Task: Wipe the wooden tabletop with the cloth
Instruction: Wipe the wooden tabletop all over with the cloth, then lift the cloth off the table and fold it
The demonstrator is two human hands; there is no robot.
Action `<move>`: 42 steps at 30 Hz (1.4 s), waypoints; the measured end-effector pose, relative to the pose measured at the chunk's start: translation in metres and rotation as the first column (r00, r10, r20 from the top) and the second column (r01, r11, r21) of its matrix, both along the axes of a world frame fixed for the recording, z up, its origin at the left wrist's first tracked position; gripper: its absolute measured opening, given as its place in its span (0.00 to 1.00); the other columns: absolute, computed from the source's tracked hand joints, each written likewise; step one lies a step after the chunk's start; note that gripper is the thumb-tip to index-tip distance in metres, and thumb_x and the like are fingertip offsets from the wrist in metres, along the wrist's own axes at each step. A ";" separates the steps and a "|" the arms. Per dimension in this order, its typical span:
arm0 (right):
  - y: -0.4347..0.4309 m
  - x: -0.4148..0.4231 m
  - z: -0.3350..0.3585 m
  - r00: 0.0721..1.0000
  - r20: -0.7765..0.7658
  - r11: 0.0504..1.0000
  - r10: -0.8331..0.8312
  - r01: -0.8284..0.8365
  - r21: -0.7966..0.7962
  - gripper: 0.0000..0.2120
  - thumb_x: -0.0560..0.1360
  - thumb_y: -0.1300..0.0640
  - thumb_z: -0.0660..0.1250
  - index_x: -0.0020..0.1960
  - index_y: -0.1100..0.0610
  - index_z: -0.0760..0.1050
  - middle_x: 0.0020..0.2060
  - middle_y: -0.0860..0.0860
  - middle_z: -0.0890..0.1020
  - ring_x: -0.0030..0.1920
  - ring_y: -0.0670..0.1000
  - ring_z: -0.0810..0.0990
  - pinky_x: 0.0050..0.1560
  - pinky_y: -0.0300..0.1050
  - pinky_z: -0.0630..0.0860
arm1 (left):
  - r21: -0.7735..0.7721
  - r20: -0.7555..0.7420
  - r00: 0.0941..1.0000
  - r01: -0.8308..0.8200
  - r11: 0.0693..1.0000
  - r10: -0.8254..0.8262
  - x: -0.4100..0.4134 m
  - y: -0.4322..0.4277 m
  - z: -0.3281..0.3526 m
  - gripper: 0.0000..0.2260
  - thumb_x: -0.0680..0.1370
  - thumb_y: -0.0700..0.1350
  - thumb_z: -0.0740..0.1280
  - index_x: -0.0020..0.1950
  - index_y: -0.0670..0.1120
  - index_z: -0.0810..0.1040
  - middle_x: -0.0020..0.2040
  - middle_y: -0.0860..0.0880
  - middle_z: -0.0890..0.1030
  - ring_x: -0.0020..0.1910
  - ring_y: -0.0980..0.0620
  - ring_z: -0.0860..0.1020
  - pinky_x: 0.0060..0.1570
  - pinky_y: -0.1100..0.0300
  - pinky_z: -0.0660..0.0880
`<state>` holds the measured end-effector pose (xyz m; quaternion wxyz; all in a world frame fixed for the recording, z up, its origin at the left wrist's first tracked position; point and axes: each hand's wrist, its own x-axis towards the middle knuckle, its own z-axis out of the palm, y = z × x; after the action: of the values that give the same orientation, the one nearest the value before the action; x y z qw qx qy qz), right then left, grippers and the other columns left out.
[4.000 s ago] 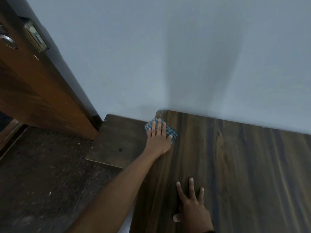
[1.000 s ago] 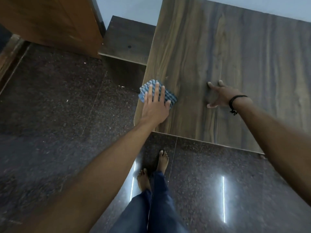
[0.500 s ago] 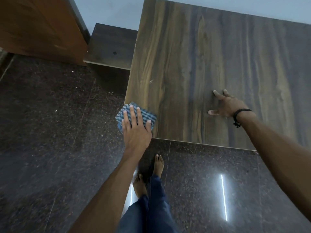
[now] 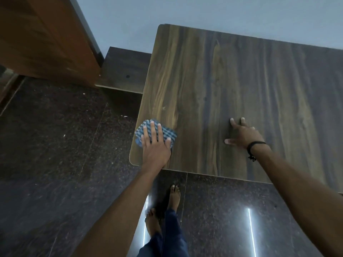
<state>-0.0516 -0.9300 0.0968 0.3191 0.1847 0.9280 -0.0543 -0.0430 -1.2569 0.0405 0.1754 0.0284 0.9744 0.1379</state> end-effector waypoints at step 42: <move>-0.089 -0.063 0.210 0.598 -0.700 0.763 -0.390 -0.216 -0.610 0.11 0.79 0.64 0.67 0.49 0.47 0.74 0.47 0.44 0.81 0.48 0.48 0.81 0.43 0.42 0.77 | 0.692 -0.142 0.967 0.251 0.676 -0.214 -0.164 0.038 0.265 0.13 0.76 0.49 0.75 0.54 0.42 0.80 0.49 0.46 0.84 0.49 0.47 0.83 0.52 0.50 0.80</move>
<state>-0.1150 -1.0191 0.3071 -0.0891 0.0687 0.8809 -0.4597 -0.2071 -1.2191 0.3058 0.1431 0.2200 0.8398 0.4752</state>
